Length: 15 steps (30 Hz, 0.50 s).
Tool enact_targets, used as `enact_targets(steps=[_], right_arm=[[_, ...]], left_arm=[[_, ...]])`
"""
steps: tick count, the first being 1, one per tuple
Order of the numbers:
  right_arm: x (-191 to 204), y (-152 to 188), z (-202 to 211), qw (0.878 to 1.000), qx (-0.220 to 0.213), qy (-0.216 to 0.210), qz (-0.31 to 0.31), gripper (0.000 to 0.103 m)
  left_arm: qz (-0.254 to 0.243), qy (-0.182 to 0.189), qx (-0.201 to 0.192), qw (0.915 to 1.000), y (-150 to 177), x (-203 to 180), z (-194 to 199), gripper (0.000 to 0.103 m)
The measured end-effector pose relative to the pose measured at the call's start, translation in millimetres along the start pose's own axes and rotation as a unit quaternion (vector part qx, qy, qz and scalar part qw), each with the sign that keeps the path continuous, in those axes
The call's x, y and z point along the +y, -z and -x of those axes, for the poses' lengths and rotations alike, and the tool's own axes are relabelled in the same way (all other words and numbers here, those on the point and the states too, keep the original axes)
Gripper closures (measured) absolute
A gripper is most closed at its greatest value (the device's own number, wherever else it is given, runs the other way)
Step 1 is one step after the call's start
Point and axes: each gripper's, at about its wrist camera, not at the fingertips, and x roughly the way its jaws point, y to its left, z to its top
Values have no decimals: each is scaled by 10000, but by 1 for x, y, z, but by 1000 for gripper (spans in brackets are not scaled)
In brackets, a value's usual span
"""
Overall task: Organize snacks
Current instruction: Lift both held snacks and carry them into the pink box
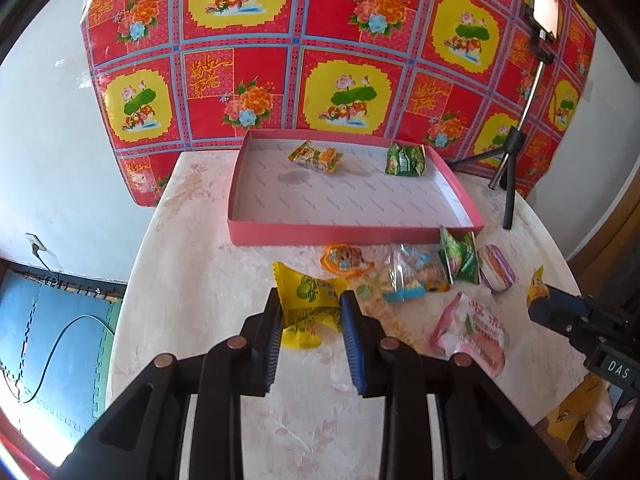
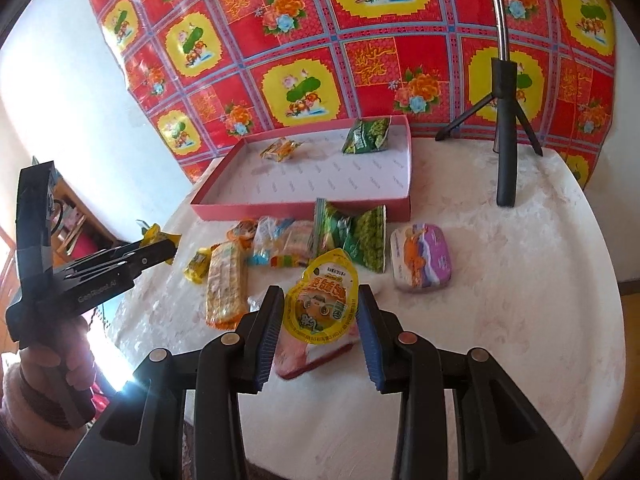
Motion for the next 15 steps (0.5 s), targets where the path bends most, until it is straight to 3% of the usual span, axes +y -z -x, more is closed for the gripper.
enact_targets(steps=[15], right_arm=[[-8, -48, -29, 10000, -48, 74, -40, 65]], left_arm=[[-37, -22, 13, 10000, -46, -4, -38, 74]])
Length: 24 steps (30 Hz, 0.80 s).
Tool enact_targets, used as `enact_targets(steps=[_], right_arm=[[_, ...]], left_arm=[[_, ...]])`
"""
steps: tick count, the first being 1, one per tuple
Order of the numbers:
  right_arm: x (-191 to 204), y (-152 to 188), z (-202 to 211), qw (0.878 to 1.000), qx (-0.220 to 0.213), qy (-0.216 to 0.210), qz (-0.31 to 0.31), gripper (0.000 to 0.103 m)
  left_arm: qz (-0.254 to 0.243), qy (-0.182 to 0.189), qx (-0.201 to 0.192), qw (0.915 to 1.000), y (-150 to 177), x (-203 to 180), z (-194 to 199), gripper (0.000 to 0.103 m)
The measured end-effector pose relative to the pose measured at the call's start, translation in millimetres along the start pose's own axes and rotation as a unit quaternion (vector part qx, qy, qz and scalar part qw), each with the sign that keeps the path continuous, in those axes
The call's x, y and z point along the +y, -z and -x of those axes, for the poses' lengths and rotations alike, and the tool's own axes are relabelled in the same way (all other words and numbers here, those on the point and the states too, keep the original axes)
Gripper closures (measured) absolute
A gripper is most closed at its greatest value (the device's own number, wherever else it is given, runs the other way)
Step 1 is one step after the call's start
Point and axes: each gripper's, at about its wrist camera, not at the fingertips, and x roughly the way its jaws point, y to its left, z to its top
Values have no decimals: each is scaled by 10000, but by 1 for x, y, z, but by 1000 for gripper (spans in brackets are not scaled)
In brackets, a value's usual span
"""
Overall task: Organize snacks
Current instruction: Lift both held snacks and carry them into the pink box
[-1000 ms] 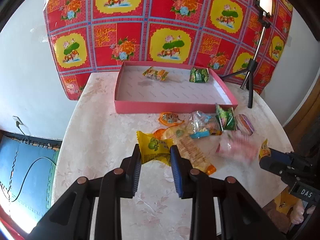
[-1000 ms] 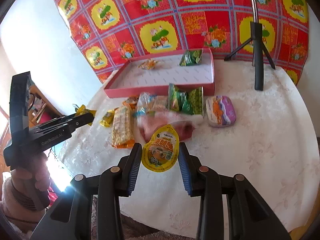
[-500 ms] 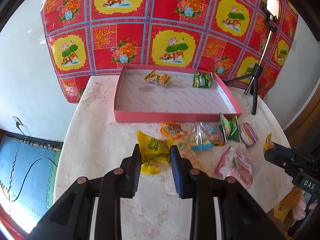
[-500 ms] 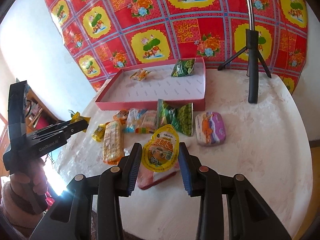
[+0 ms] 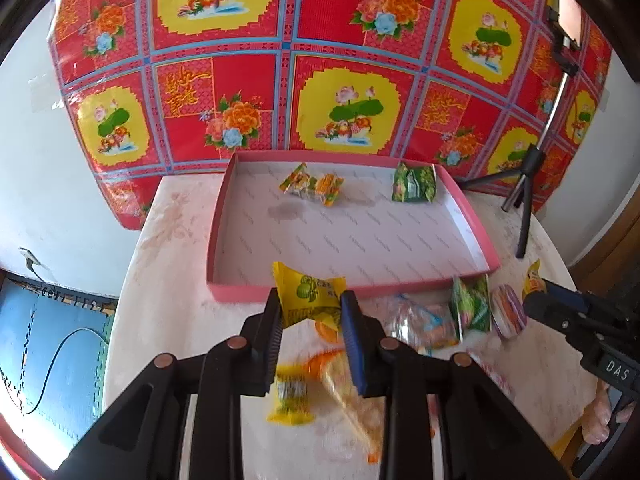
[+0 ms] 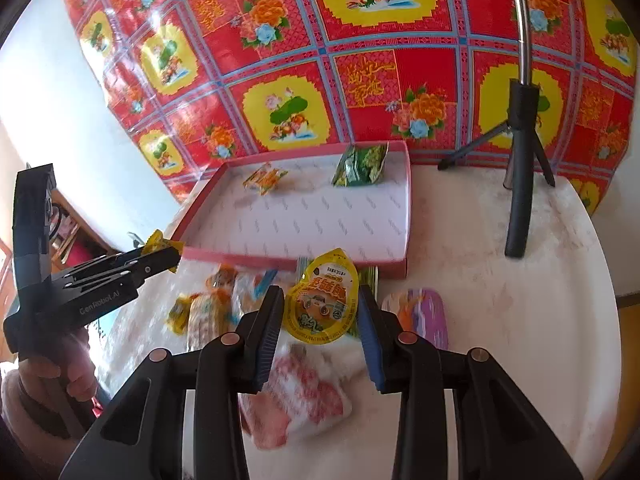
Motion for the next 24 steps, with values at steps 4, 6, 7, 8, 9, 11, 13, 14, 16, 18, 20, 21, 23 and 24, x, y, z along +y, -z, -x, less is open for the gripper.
enact_targets(steps=[4, 6, 7, 8, 9, 11, 13, 14, 16, 18, 20, 21, 23, 24], right_arm=[[-3, -13, -13, 10000, -36, 68, -14, 65], [-5, -18, -21, 9999, -22, 98, -37, 65], [-6, -22, -26, 9999, -15, 107, -48, 65], [-6, -24, -29, 9999, -9, 118, -45, 65], [-7, -27, -33, 9999, -1, 136, -37, 65], [-7, -33, -40, 9999, 32, 168, -25, 65], [-7, -39, -47, 9998, 64, 168, -23, 65], [-7, -42, -51, 9998, 78, 177, -18, 65], [-6, -46, -57, 9997, 99, 208, 3, 65], [-6, -50, -64, 9996, 129, 236, 24, 65], [-6, -54, -69, 9996, 162, 246, 35, 65], [-6, -56, -72, 9995, 175, 257, 39, 65], [-7, -60, -78, 9994, 200, 279, 53, 65], [-7, -62, -80, 9993, 207, 293, 62, 65]], left_arm=[[-26, -46, 38, 10000, -11, -2, -15, 74], [-57, -70, 44, 9999, -16, -3, -24, 74], [-70, -103, 50, 9999, -18, -3, -27, 74], [-75, -125, 46, 9999, -21, -4, -31, 74], [-79, -132, 28, 9999, -23, -4, -34, 74], [-89, -191, -8, 9998, -29, -4, -39, 74], [-88, -220, -33, 9997, -33, -5, -44, 74], [-69, -231, -28, 9997, -36, -4, -48, 74], [-41, -228, -14, 9997, -40, -3, -54, 74], [-9, -227, 16, 9997, -44, -3, -60, 74], [13, -228, 38, 9997, -47, -2, -66, 74], [26, -237, 48, 9997, -48, -2, -69, 74], [49, -247, 59, 9997, -51, -2, -74, 74], [63, -256, 68, 9996, -52, -1, -76, 74]])
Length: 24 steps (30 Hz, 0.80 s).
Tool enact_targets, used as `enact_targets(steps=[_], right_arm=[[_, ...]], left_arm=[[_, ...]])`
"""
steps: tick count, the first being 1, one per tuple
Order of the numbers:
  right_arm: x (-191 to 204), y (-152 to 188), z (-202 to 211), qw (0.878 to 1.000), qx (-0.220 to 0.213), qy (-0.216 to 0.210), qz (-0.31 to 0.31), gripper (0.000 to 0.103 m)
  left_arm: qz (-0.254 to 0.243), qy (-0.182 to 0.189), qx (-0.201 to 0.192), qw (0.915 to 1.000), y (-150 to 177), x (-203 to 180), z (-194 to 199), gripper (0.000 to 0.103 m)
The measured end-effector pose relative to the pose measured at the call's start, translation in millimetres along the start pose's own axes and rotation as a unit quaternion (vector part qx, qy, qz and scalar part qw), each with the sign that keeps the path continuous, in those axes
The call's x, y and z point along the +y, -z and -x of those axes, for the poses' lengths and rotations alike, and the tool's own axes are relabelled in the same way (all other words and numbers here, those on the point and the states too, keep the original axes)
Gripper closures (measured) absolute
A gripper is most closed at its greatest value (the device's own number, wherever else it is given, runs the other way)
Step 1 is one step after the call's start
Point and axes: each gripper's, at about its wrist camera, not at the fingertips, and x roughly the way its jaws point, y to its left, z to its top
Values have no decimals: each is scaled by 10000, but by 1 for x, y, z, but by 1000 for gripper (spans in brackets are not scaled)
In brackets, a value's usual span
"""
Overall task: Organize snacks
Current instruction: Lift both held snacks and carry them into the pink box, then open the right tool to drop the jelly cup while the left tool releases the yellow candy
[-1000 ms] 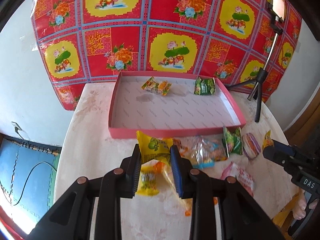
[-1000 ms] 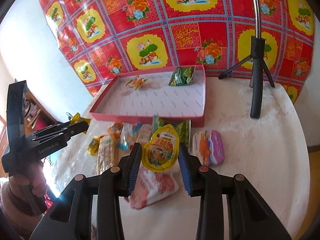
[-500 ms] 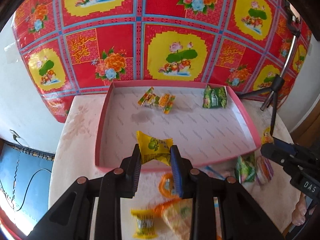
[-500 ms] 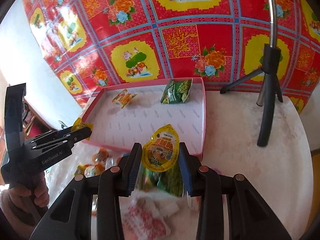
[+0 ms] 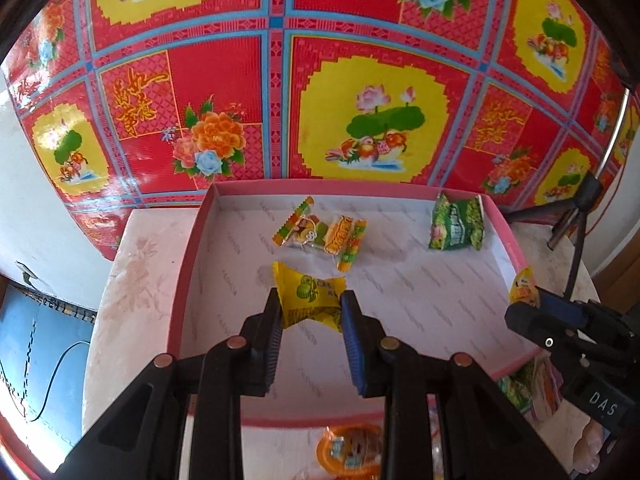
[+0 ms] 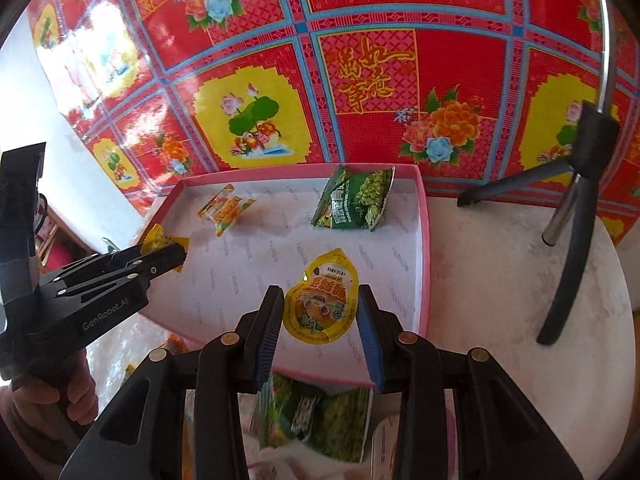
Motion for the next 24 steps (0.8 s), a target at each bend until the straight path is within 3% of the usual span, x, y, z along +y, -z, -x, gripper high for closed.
enact_targets(steps=[24], right_arm=[[-14, -18, -45, 9990, 331, 238, -158, 65]], left_arm=[[190, -114, 323, 9992, -3, -2, -50, 73]])
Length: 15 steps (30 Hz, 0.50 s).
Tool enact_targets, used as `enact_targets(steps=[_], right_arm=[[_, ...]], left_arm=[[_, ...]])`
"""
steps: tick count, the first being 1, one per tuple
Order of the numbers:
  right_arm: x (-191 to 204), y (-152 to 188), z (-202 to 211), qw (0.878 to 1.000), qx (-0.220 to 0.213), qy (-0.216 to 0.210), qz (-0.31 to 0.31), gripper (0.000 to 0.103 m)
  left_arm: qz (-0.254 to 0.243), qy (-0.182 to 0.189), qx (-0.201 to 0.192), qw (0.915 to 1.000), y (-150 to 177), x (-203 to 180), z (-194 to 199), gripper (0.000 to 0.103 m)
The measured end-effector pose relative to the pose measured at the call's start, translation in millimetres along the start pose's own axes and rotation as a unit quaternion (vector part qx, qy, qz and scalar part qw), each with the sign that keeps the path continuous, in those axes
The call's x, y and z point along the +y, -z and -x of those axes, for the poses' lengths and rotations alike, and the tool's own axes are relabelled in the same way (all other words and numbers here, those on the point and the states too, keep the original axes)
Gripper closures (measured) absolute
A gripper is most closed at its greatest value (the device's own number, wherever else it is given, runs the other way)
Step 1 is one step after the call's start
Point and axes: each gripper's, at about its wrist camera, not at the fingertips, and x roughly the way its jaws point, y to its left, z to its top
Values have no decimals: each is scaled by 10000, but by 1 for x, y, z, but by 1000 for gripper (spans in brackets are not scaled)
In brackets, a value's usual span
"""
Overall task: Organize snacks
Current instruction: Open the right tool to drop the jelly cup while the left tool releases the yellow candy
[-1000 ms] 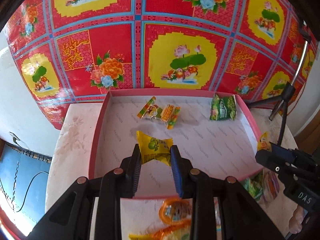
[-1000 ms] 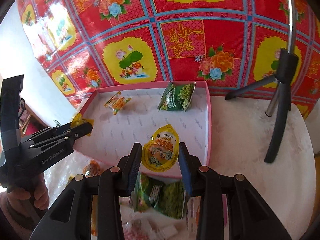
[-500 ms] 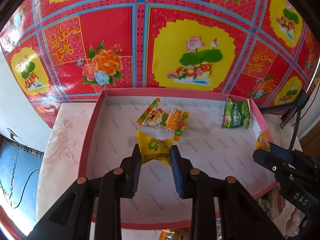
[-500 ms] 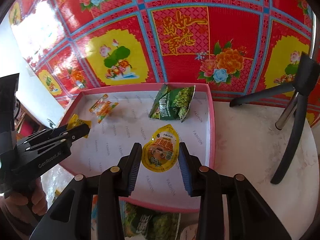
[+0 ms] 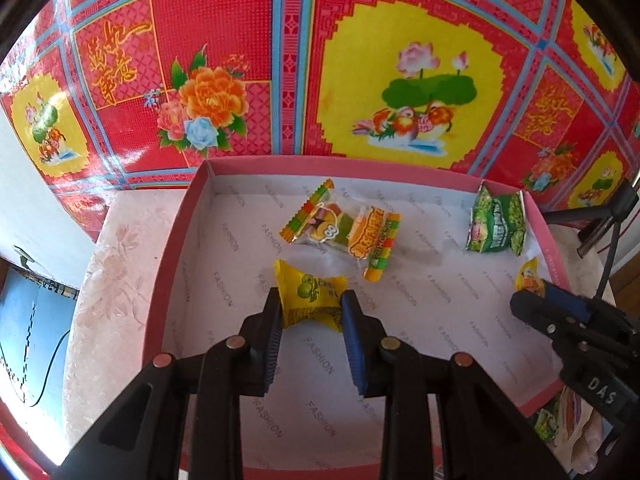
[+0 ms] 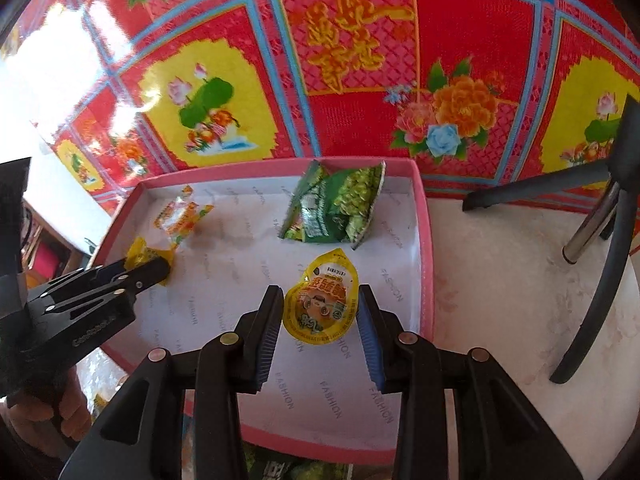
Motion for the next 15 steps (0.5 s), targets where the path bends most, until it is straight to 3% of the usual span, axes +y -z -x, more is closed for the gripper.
enact_targets(steps=[8, 15], right_arm=[[2, 0, -4, 9999, 24, 71, 77, 63], [7, 1, -4, 9999, -54, -82, 76, 43]], left_arm=[[-12, -32, 36, 10000, -3, -2, -2, 67], [24, 65, 124, 9999, -8, -1, 3, 66]])
